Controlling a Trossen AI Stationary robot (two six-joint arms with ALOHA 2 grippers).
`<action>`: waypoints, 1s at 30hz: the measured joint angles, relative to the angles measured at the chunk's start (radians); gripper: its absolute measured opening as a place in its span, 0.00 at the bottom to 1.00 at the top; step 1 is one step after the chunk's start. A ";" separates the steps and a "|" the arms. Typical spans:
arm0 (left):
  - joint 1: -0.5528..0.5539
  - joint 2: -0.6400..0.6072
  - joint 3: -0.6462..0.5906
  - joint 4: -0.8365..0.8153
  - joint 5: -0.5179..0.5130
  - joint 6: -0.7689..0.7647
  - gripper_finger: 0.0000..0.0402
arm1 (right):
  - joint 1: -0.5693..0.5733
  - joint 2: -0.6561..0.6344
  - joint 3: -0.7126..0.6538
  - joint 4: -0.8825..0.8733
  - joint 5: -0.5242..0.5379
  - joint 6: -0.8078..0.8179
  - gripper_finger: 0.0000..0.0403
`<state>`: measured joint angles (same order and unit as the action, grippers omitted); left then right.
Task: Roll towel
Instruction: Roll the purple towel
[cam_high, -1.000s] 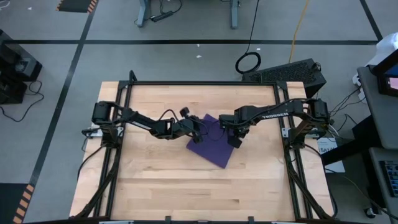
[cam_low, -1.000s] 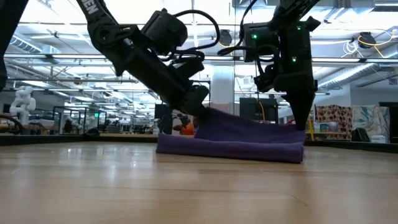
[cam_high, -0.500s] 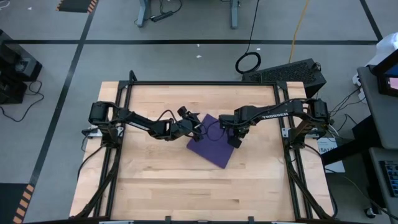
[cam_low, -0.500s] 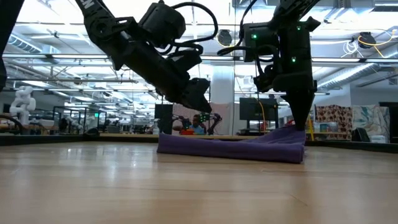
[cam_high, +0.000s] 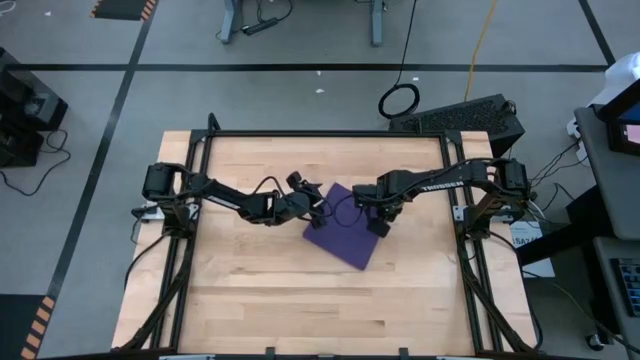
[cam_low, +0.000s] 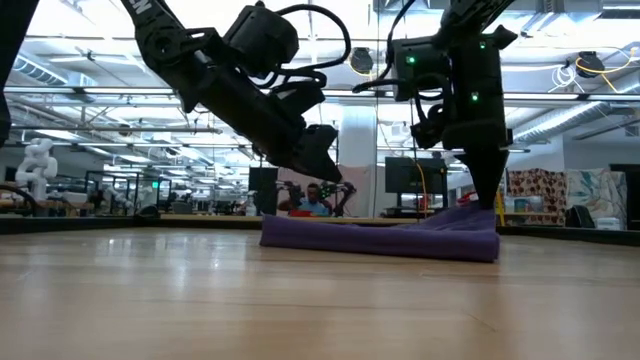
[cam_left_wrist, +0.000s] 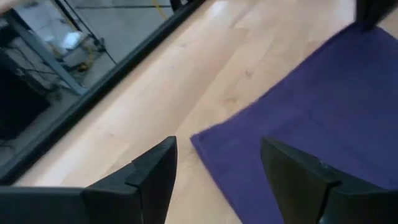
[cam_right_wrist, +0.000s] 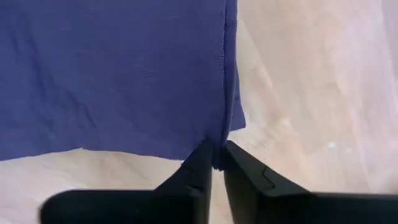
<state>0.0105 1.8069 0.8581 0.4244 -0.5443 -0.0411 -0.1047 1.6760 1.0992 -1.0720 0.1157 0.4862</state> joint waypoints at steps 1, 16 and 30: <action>0.000 0.000 0.000 0.000 0.013 -0.005 0.58 | 0.000 0.000 0.000 -0.011 0.010 0.000 0.12; -0.102 0.000 0.000 -0.002 0.189 -0.024 0.58 | 0.113 0.000 -0.002 0.177 0.116 -0.025 0.41; -0.242 -0.008 0.000 -0.113 0.202 -0.092 0.42 | 0.399 0.001 -0.432 1.281 0.419 0.041 0.21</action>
<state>-0.2316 1.7986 0.8581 0.3111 -0.3419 -0.1331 0.2939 1.6775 0.6673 0.2089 0.5346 0.5270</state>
